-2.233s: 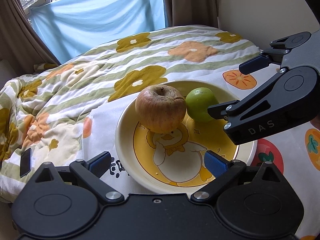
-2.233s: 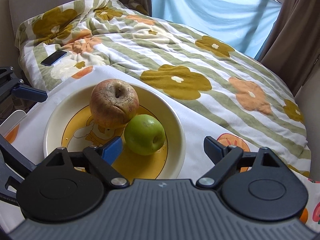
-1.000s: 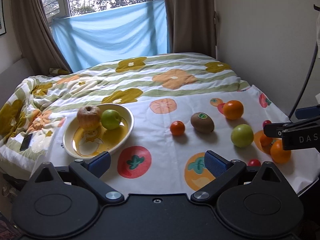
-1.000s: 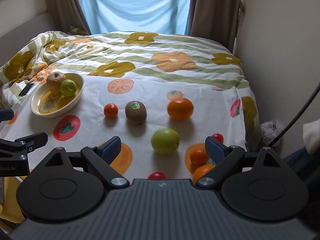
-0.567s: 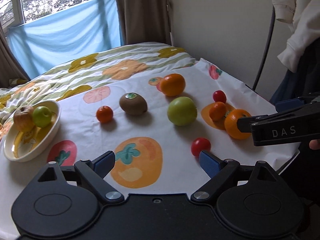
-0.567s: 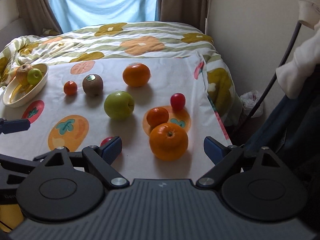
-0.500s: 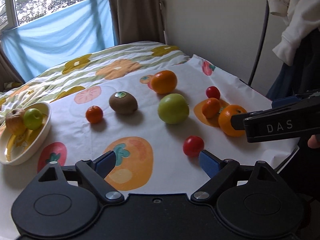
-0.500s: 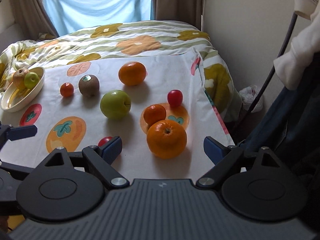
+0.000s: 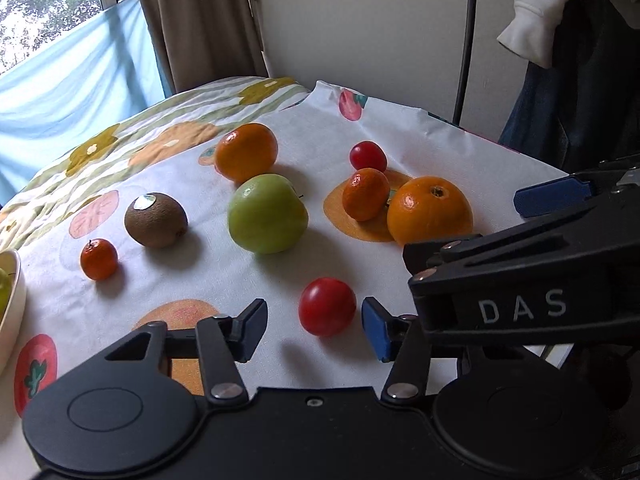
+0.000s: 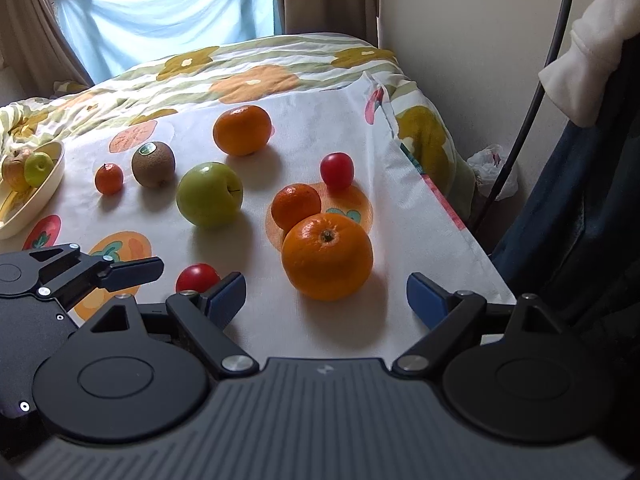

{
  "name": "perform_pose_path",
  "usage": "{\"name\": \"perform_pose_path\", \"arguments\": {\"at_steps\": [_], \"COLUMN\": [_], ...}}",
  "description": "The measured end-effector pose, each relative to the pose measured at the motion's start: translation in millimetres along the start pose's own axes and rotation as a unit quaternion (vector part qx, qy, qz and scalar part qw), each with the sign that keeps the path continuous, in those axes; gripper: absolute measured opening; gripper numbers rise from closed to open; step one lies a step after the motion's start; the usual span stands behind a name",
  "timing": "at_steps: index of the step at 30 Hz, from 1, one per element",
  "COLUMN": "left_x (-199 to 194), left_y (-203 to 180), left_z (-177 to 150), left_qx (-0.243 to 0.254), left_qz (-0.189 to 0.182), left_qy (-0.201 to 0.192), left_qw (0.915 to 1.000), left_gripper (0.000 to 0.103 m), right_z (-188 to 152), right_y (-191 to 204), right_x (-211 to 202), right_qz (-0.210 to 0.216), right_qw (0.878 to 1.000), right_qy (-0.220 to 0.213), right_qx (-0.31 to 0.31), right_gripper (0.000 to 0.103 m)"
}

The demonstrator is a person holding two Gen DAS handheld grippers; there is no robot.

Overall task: Organize fruits
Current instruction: 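Grasp the red cherry tomato with the left tool while the right tool grasps the orange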

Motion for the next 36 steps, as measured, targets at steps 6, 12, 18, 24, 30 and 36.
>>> {"name": "perform_pose_path", "arguments": {"at_steps": [6, 12, 18, 24, 30, 36], "left_x": [3.7, 3.5, 5.1, 5.7, 4.9, 1.4], "left_y": [-3.6, -1.8, 2.9, 8.8, 13.2, 19.5], "left_z": [-0.1, -0.6, -0.7, -1.4, -3.0, -3.8], "left_qx": [0.007, 0.007, 0.001, -0.012, -0.017, -0.026], "left_qz": [-0.014, -0.009, -0.005, -0.001, 0.004, 0.015], "left_qy": [0.003, 0.003, 0.006, 0.01, 0.013, 0.008], "left_qw": [0.9999, 0.9999, 1.0, 0.9999, 0.9998, 0.9995], "left_gripper": [0.035, 0.034, 0.034, 0.034, 0.034, 0.034], "right_z": [-1.6, -0.7, 1.8, 5.4, 9.9, 7.3], "right_y": [3.2, 3.5, 1.1, -3.3, -3.7, -4.4], "right_x": [5.3, 15.8, 25.4, 33.1, 40.3, 34.6], "right_qz": [0.003, -0.003, -0.014, -0.022, -0.027, -0.028], "right_qw": [1.0, 1.0, 1.0, 0.999, 0.999, 0.999], "right_qy": [0.002, 0.009, 0.008, 0.009, 0.004, -0.005], "right_qx": [-0.003, 0.0, 0.009, 0.024, 0.026, 0.029], "right_gripper": [0.1, 0.09, 0.087, 0.081, 0.076, 0.075]}}
Point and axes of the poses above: each gripper's, at about its wrist camera, not at the fingertips, and x roughly the way its jaws point, y to its left, z to its top, the point moved 1 cm from there along x, roughly the way its jaws point, and after that the axes turned 10 degrees about z, right-handed, at the moved point
